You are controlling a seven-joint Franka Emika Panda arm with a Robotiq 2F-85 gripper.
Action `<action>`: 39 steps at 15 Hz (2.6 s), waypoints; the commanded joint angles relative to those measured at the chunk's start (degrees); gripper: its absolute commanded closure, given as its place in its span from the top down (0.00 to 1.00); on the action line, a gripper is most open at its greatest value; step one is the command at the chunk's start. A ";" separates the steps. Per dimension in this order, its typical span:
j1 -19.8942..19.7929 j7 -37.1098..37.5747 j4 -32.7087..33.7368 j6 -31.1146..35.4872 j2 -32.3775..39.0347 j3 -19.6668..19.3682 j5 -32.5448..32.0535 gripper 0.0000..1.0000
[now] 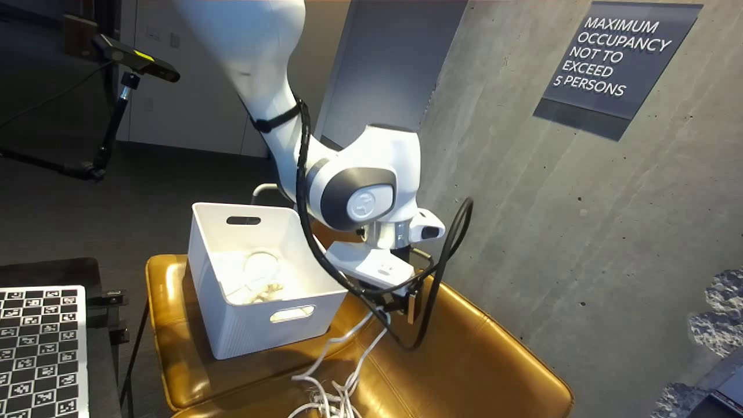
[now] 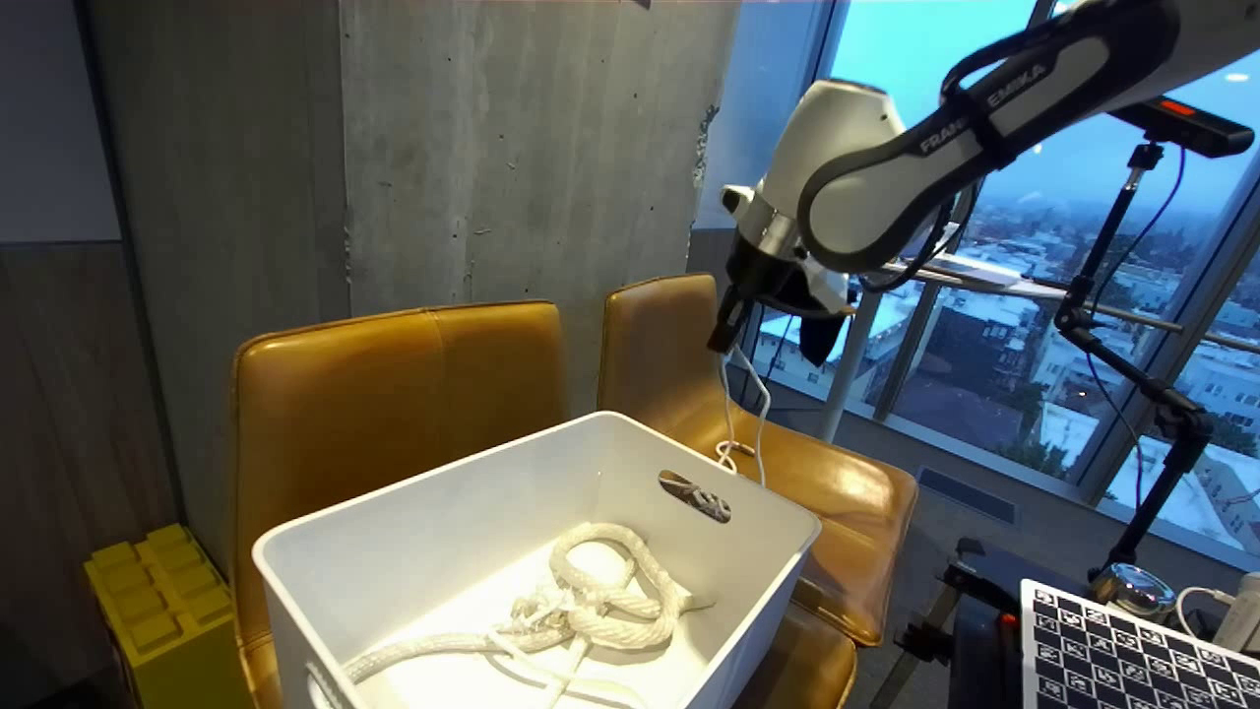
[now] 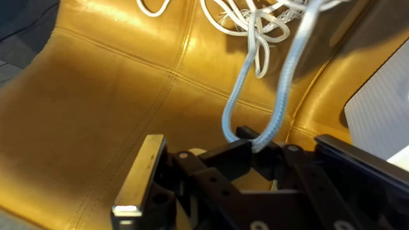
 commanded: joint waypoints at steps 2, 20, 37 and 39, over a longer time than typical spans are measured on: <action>2.34 1.90 -6.24 -4.36 -13.31 -1.66 -3.23 0.00; 11.64 7.48 7.19 -30.48 -39.06 6.74 -3.57 0.00; 17.75 8.64 40.96 -46.84 -25.77 13.72 -11.60 0.00; 19.81 9.09 46.22 -49.14 -22.23 14.28 -13.60 0.00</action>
